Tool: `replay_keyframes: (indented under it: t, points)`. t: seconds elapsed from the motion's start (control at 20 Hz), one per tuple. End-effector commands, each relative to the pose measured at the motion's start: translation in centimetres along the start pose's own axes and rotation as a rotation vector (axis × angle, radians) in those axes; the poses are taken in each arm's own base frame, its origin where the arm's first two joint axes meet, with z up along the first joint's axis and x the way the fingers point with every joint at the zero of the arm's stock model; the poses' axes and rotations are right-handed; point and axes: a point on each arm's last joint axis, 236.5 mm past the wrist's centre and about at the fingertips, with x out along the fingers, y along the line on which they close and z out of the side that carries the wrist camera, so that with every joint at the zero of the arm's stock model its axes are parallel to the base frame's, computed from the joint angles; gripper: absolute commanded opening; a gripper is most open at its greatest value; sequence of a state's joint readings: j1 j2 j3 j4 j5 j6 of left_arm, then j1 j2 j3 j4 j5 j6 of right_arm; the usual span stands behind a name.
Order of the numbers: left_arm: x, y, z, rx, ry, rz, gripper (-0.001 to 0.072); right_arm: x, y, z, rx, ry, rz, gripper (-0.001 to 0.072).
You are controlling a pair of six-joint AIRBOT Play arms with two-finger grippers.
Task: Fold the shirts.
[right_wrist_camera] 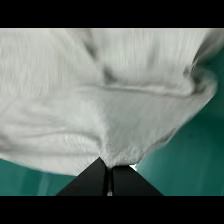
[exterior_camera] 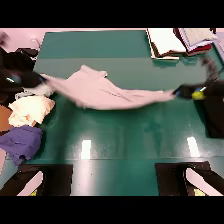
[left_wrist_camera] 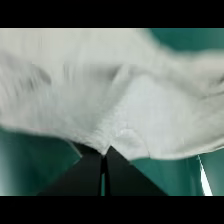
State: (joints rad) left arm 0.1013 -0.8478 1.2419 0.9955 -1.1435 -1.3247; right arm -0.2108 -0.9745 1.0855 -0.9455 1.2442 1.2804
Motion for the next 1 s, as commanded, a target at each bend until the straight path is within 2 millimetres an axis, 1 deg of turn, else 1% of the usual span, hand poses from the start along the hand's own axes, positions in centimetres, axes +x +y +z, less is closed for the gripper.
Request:
replay_keyframes:
  t: [0.0,0.05,0.1,0.15,0.2,0.25,0.3,0.35,0.4,0.45,0.5,0.55,0.6,0.65,0.7,0.75,0.8,0.85,0.9,0.95]
  points:
    - [-13.2,-7.6,10.0,0.204,-0.381,-0.005,0.002,-13.8,7.6,7.9,-0.228,-0.398,-0.041,0.0013]
    - [-17.3,-9.9,12.1,0.261,-0.489,-0.004,0.002,-18.0,9.3,9.1,-0.267,-0.505,-0.068,0.0013]
    - [-20.8,-11.8,13.5,0.292,-0.577,-0.007,0.002,-21.4,10.6,9.8,-0.296,-0.586,-0.096,0.0013]
    - [-24.1,-13.5,14.4,0.33,-0.658,-0.004,0.0019,-24.6,11.7,10.1,-0.323,-0.656,-0.132,0.0013]
    - [-26.5,-14.6,15.1,0.349,-0.721,-0.001,0.0019,-26.9,12.4,10.2,-0.341,-0.707,-0.164,0.0013]
    - [-28.5,-15.5,15.5,0.348,-0.776,-0.002,0.0019,-28.7,12.9,10.1,-0.348,-0.74,-0.195,0.0013]
    - [-29.8,-16.0,15.9,0.348,-0.815,-0.003,0.0019,-29.8,13.0,10.0,-0.346,-0.751,-0.222,0.0013]
    - [-30.3,-16.2,16.1,0.348,-0.833,-0.006,0.0018,-30.5,13.1,9.6,-0.34,-0.75,-0.241,0.0013]
    - [-29.9,-16.0,16.0,0.331,-0.818,-0.01,0.0018,-30.7,12.8,9.5,-0.322,-0.736,-0.253,0.0012]
    - [-27.9,-15.0,16.0,0.31,-0.76,-0.01,0.0018,-30.5,12.4,9.6,-0.308,-0.712,-0.258,0.0012]
    - [-25.3,-13.8,15.7,0.289,-0.683,-0.008,0.0018,-29.8,11.7,9.8,-0.296,-0.675,-0.252,0.0012]
    - [-21.7,-12.1,15.2,0.254,-0.581,-0.008,0.0019,-28.8,10.8,10.2,-0.27,-0.636,-0.239,0.0012]
    - [-18.1,-10.4,14.5,0.215,-0.48,-0.016,0.0019,-27.2,9.8,10.5,-0.25,-0.581,-0.218,0.0012]
    - [-14.0,-8.5,13.5,0.165,-0.369,-0.028,0.0019,-25.0,8.6,10.9,-0.231,-0.506,-0.192,0.0012]
    - [-9.8,-6.6,12.1,0.109,-0.261,-0.045,0.0019,-22.5,7.2,11.1,-0.207,-0.43,-0.175,0.0012]
    - [-6.2,-4.7,10.7,0.056,-0.169,-0.05,0.0019,-19.2,5.5,11.1,-0.17,-0.336,-0.161,0.0012]
    - [-2.3,-2.4,8.8,0.005,-0.074,-0.045,0.0019,-15.5,3.0,10.5,-0.112,-0.227,-0.179,0.0012]
    - [1.1,-0.5,6.8,-0.048,0.013,-0.041,0.0019,-11.9,0.8,9.5,-0.069,-0.118,-0.2,0.0012]
    - [4.2,1.4,4.6,-0.098,0.096,-0.034,0.0019,-8.2,-1.6,7.9,-0.03,0.0,-0.224,0.0012]
    - [7.2,3.3,2.0,-0.145,0.184,-0.027,0.0019,-4.8,-3.4,6.3,0.003,0.102,-0.235,0.0012]
